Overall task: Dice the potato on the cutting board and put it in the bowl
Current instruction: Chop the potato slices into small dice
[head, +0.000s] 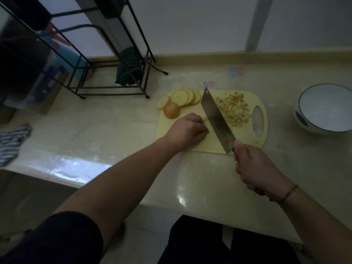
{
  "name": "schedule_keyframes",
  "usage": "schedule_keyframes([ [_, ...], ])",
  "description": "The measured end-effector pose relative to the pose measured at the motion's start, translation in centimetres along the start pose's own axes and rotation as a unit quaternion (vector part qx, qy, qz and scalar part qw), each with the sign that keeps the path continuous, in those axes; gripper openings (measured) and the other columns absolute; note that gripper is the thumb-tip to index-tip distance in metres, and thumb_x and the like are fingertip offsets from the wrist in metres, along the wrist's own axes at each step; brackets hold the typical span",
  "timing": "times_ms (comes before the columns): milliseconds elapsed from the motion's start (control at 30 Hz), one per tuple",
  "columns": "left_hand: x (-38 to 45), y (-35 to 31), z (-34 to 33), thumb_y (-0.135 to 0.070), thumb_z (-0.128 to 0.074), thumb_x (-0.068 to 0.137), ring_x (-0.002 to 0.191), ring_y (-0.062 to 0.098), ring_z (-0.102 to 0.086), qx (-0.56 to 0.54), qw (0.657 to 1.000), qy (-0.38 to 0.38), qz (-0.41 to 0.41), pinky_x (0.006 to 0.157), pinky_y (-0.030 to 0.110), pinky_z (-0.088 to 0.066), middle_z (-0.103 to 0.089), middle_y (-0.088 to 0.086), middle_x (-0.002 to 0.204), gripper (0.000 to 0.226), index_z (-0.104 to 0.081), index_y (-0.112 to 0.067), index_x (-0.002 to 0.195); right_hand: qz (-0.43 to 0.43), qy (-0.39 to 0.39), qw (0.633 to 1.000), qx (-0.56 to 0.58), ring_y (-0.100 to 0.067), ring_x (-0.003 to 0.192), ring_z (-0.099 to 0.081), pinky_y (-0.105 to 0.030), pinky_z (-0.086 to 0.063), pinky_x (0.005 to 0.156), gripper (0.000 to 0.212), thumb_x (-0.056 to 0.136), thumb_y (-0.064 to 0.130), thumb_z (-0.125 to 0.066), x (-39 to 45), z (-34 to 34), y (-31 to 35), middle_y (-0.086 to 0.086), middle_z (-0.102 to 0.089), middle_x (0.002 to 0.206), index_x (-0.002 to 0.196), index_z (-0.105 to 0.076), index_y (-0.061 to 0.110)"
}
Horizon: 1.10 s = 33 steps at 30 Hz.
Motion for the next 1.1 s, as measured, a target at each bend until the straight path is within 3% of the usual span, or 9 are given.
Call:
schedule_keyframes([
  [133,0.1,0.0,0.1,-0.01,-0.078,0.081,0.082,0.027,-0.062,-0.012,1.0,-0.01,0.012,0.069,0.032,-0.05,-0.067,0.011,0.088,0.007,-0.078,-0.007,0.087,-0.012,0.012,1.0,0.014,-0.02,0.038,-0.041,-0.034,-0.038,0.043,0.056,0.093,0.065,-0.027,0.0,-0.3,-0.3,-0.008,-0.049,0.055,0.071,-0.044,0.018],
  [300,-1.0,1.0,-0.1,-0.017,-0.077,0.082,0.099,0.032,-0.062,-0.014,0.998,-0.048,0.043,0.081,0.036,-0.053,-0.068,0.014,0.111,0.012,-0.08,-0.011,0.092,0.021,0.015,0.999,-0.045,-0.016,0.044,-0.044,-0.025,-0.036,0.046,0.052,0.097,0.054,-0.028,-0.7,-0.9,0.6,-0.009,-0.054,0.064,0.074,-0.048,0.012],
  [533,-1.0,1.1,0.0,-0.018,-0.078,0.083,0.086,0.03,-0.066,-0.022,0.997,-0.064,0.036,0.074,0.033,-0.053,-0.07,0.013,0.095,0.013,-0.08,-0.009,0.092,0.026,0.018,0.997,-0.073,-0.01,0.047,-0.041,-0.022,-0.028,0.048,0.05,0.1,0.049,-0.028,-0.7,-1.2,1.3,-0.004,-0.052,0.064,0.073,-0.048,0.012],
  [800,-0.7,1.2,-0.1,-0.02,-0.076,0.081,0.08,0.028,-0.065,-0.041,0.996,-0.052,0.051,0.066,0.029,-0.052,-0.068,0.011,0.089,0.015,-0.08,-0.007,0.088,0.022,0.033,0.993,-0.108,-0.009,0.044,-0.04,-0.013,-0.028,0.029,0.049,0.101,0.048,-0.026,0.0,-1.0,1.9,-0.006,-0.054,0.067,0.074,-0.046,0.013],
  [933,-0.4,0.9,0.2,-0.028,-0.065,0.086,0.079,0.029,-0.066,-0.049,0.997,-0.049,0.025,0.065,0.03,-0.052,-0.069,0.013,0.089,0.027,-0.079,-0.005,0.088,0.004,0.042,0.997,-0.072,-0.017,0.038,-0.042,-0.022,-0.035,0.037,0.052,0.099,0.053,-0.025,0.2,-1.3,1.7,-0.008,-0.052,0.064,0.076,-0.047,0.012],
  [1100,-0.5,0.9,0.1,-0.017,-0.075,0.084,0.083,0.027,-0.063,-0.036,0.998,-0.05,0.002,0.07,0.027,-0.045,-0.069,0.012,0.09,0.013,-0.079,-0.006,0.09,-0.001,0.027,0.998,-0.061,-0.02,0.04,-0.043,-0.023,-0.035,0.04,0.053,0.098,0.056,-0.025,0.9,-1.3,1.4,-0.008,-0.052,0.064,0.077,-0.048,0.012],
])
Point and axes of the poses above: each hand's wrist, its own x-axis towards the middle knuckle, its own z-axis out of the back of the hand, y = z × x, the point moved 9 cm from there along x, towards the middle knuckle
